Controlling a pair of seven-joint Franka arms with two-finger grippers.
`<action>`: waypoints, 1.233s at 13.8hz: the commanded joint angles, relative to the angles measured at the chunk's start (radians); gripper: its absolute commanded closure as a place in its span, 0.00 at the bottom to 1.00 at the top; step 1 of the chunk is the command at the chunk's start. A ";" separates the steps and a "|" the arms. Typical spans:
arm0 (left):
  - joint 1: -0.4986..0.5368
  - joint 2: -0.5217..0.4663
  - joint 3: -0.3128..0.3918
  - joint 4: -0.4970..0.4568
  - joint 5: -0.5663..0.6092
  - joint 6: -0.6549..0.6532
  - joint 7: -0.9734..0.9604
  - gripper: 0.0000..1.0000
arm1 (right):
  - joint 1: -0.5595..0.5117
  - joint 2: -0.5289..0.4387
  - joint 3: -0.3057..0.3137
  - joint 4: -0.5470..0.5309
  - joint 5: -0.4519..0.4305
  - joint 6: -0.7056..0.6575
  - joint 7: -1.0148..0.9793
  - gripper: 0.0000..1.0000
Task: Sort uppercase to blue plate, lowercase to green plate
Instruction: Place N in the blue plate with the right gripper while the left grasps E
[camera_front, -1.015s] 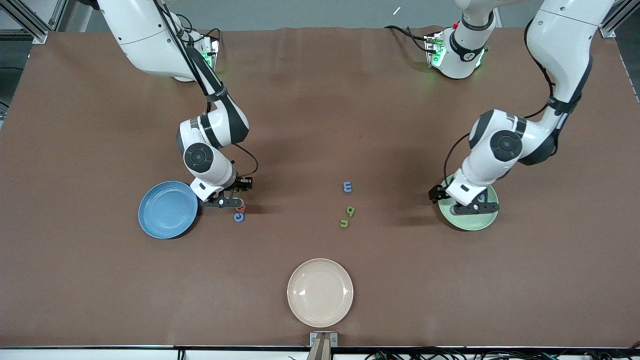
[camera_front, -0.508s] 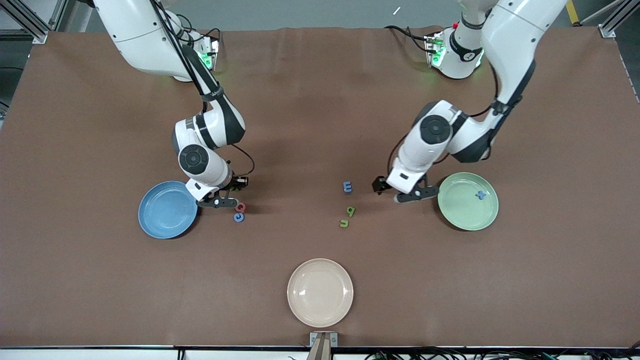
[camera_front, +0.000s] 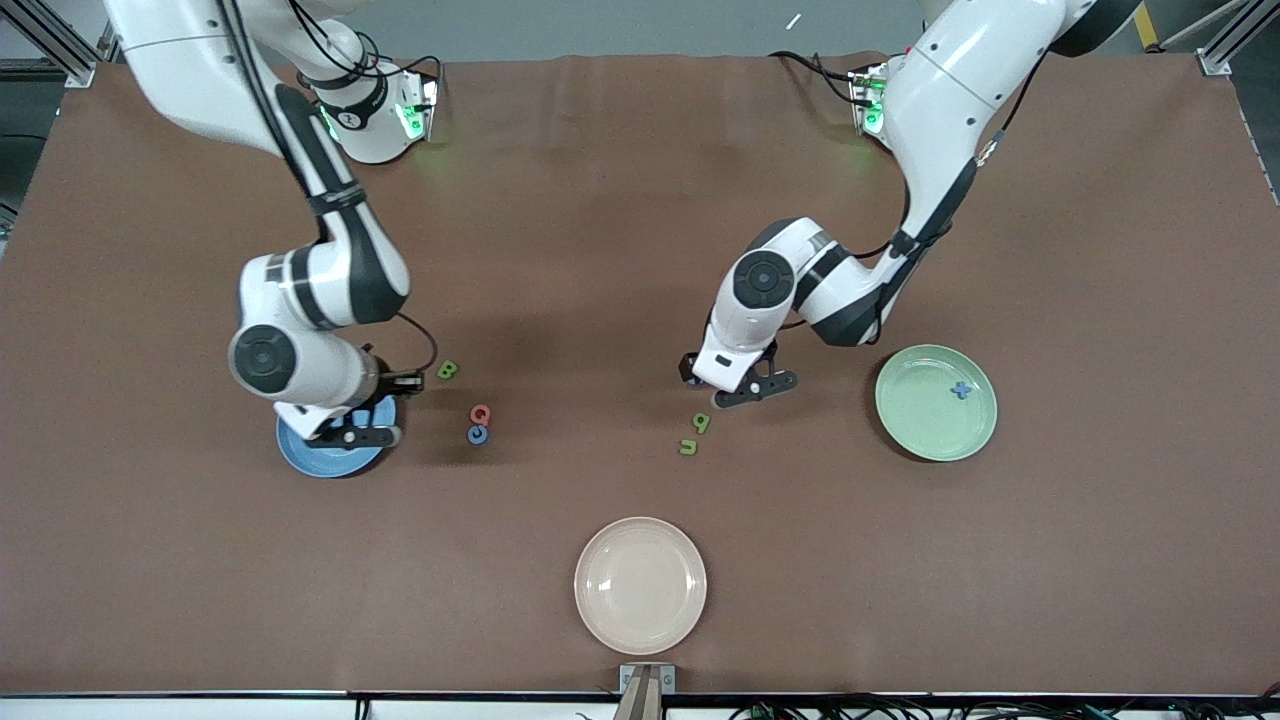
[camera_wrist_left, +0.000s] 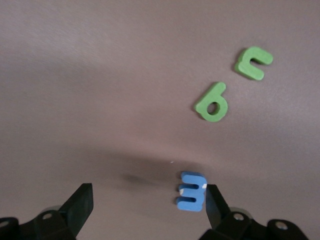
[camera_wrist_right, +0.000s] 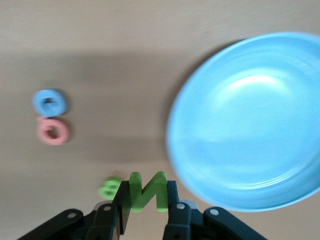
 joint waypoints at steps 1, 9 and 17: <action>-0.089 0.061 0.059 0.097 0.014 -0.043 -0.027 0.01 | -0.107 0.007 0.018 -0.019 -0.004 0.039 -0.151 1.00; -0.128 0.124 0.064 0.171 0.016 -0.079 -0.019 0.22 | -0.124 0.098 0.018 -0.022 -0.003 0.130 -0.156 0.60; -0.113 0.118 0.063 0.170 0.005 -0.079 -0.019 0.75 | -0.043 0.036 0.026 0.024 0.009 -0.028 0.226 0.00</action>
